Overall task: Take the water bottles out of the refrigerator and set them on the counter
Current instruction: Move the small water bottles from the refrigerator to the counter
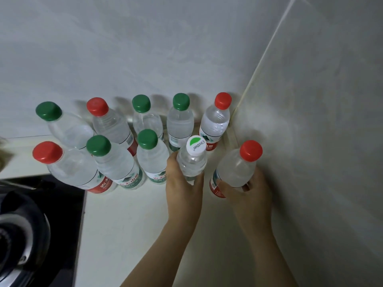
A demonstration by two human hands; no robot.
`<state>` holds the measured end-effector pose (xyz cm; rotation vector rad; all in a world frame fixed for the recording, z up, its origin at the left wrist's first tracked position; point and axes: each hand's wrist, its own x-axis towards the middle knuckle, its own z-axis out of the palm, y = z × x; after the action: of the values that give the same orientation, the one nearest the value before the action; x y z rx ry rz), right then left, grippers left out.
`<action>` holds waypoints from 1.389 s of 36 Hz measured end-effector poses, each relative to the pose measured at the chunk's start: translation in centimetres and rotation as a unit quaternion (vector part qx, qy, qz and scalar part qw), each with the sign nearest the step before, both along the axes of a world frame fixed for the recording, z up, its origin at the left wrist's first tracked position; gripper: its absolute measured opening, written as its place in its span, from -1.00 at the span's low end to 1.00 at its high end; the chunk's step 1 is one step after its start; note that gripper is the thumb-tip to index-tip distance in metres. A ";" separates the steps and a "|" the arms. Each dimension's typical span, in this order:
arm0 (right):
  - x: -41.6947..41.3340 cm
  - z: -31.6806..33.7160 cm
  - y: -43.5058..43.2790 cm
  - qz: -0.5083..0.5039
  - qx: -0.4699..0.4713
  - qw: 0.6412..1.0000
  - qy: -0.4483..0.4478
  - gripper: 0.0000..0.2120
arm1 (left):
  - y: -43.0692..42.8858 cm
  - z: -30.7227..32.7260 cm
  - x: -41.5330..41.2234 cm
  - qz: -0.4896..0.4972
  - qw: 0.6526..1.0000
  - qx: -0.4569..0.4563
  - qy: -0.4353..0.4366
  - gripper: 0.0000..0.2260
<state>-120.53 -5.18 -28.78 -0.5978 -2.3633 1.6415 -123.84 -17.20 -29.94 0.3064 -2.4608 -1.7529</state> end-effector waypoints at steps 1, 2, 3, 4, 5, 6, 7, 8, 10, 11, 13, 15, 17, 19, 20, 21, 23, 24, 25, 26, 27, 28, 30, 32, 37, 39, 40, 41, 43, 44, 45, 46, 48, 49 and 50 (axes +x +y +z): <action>-0.1 -0.1 0.0 -0.002 -0.001 1.000 0.004 -0.51 | 0.1 0.0 -0.1 0.001 1.000 0.002 0.001 -0.44; -0.1 -0.2 0.0 -0.003 -0.001 1.000 0.007 -0.50 | 0.2 0.0 -0.2 0.002 1.000 0.005 0.003 -0.44; -0.2 -0.2 0.0 -0.003 0.000 1.000 0.009 -0.49 | 0.2 0.0 -0.3 0.003 1.000 0.007 0.007 -0.43; -0.2 -0.3 0.0 -0.002 0.000 1.000 0.010 -0.48 | 0.3 0.0 -0.4 0.003 1.000 0.008 0.012 -0.43; -0.3 -0.3 0.0 -0.001 -0.001 1.000 0.012 -0.46 | 0.3 -0.1 -0.5 0.003 1.000 0.007 0.018 -0.43; -0.4 -0.4 0.0 -0.001 -0.003 1.000 0.014 -0.46 | 0.3 -0.1 -0.7 0.003 1.000 0.004 0.023 -0.43; -0.5 -0.5 0.1 0.001 -0.003 1.000 0.015 -0.46 | 0.4 -0.1 -0.7 0.003 1.000 0.004 0.027 -0.43; -0.6 -0.6 0.1 0.004 -0.003 1.000 0.015 -0.46 | 0.5 -0.1 -0.8 0.004 1.000 0.006 0.030 -0.44; -0.7 -0.7 0.2 0.007 -0.004 1.000 0.016 -0.45 | 0.7 -0.2 -0.8 0.007 0.999 0.013 0.035 -0.45; -0.8 -0.9 0.2 0.008 -0.006 1.000 0.017 -0.45 | 0.8 -0.2 -0.8 0.010 0.999 0.016 0.035 -0.45; -1.1 -1.0 0.2 0.013 -0.001 1.000 0.022 -0.46 | 0.9 -0.3 -0.7 0.012 0.999 0.020 0.036 -0.45; -1.4 -1.2 0.2 0.016 0.008 0.999 0.027 -0.47 | 0.8 -0.3 -0.7 0.011 0.999 0.020 0.038 -0.45; -1.6 -1.4 0.0 0.017 0.019 0.999 0.029 -0.49 | 0.8 -0.1 -0.7 0.009 0.999 0.019 0.041 -0.46; -1.9 -1.6 -0.1 0.015 0.024 0.999 0.032 -0.48 | 0.8 0.0 -0.7 0.009 0.999 0.018 0.046 -0.46; -2.0 -1.7 -0.2 0.013 0.020 0.999 0.033 -0.47 | 0.8 0.1 -0.7 0.009 0.999 0.016 0.048 -0.46; -2.2 -1.7 -0.2 0.010 0.012 0.999 0.033 -0.47 | 0.8 0.1 -0.7 0.009 0.999 0.012 0.048 -0.45; -2.5 -1.8 -0.4 0.006 -0.001 0.999 0.033 -0.48 | 0.7 0.0 -0.7 0.008 0.999 0.003 0.048 -0.46; -2.7 -1.7 -0.5 0.005 -0.002 0.999 0.033 -0.48 | 0.7 -0.1 -0.7 0.008 0.999 -0.002 0.045 -0.46; -2.9 -1.7 -0.5 0.006 -0.003 0.999 0.033 -0.48 | 0.7 -0.2 -0.7 0.008 0.999 -0.005 0.042 -0.46; -3.1 -1.7 -0.6 0.007 -0.004 0.999 0.032 -0.48 | 0.7 -0.3 -0.7 0.008 0.999 -0.010 0.039 -0.45; -3.3 -1.7 -0.6 0.007 -0.002 0.999 0.032 -0.49 | 0.7 -0.3 -0.7 0.008 0.999 -0.014 0.036 -0.43; -3.6 -1.7 -0.7 0.006 0.001 0.999 0.032 -0.49 | 0.7 -0.3 -0.7 0.007 0.999 -0.017 0.033 -0.42; -4.0 -1.8 -0.6 0.001 0.006 1.000 0.030 -0.48 | 0.7 -0.3 -0.6 0.005 0.999 -0.017 0.030 -0.41; -4.3 -1.9 -0.6 -0.002 0.016 0.999 0.030 -0.47 | 0.6 -0.1 -0.7 0.004 0.999 -0.018 0.030 -0.42; -4.7 -1.9 -0.7 -0.004 0.022 0.999 0.024 -0.45 | 0.6 0.0 -0.7 0.003 0.999 -0.033 0.020 -0.43; -4.7 -1.8 -0.6 0.000 0.021 1.000 0.017 -0.44 | 0.7 0.1 -0.7 0.005 0.999 -0.047 0.009 -0.41; -4.7 -1.7 -0.6 0.003 0.021 1.000 0.013 -0.44 | 0.7 0.1 -0.7 0.006 0.999 -0.053 0.004 -0.41; -4.7 -1.7 -0.5 0.006 0.020 1.000 0.009 -0.43 | 0.8 0.2 -0.6 0.005 0.998 -0.059 0.000 -0.41; -4.5 -1.5 -0.3 0.014 0.017 1.000 -0.001 -0.42 | 0.8 0.4 -0.6 0.005 0.998 -0.069 -0.009 -0.41; -4.4 -1.4 -0.3 0.018 0.014 1.000 -0.005 -0.41 | 0.8 0.6 -0.7 0.006 0.997 -0.070 -0.014 -0.43; -4.4 -1.3 -0.2 0.022 0.011 1.000 -0.009 -0.40 | 0.8 0.7 -0.7 0.007 0.997 -0.069 -0.019 -0.44; -4.3 -1.2 -0.2 0.028 0.009 1.000 -0.010 -0.39 | 0.8 0.8 -0.8 0.008 0.997 -0.068 -0.026 -0.46; -4.4 -1.0 -0.2 0.037 0.005 0.999 -0.019 -0.37 | 0.8 1.0 -0.8 0.012 0.997 -0.067 -0.043 -0.48; -4.3 -0.9 -0.3 0.039 -0.001 0.999 -0.028 -0.35 | 0.7 1.1 -0.9 0.010 0.996 -0.069 -0.050 -0.48; -4.2 -0.8 -0.3 0.040 -0.009 0.999 -0.035 -0.31 | 0.7 1.2 -0.9 0.006 0.996 -0.073 -0.057 -0.49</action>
<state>-124.77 -5.47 -29.57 -0.5806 -2.4552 1.7025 -124.74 -16.50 -28.78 0.4174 -2.6424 -1.5806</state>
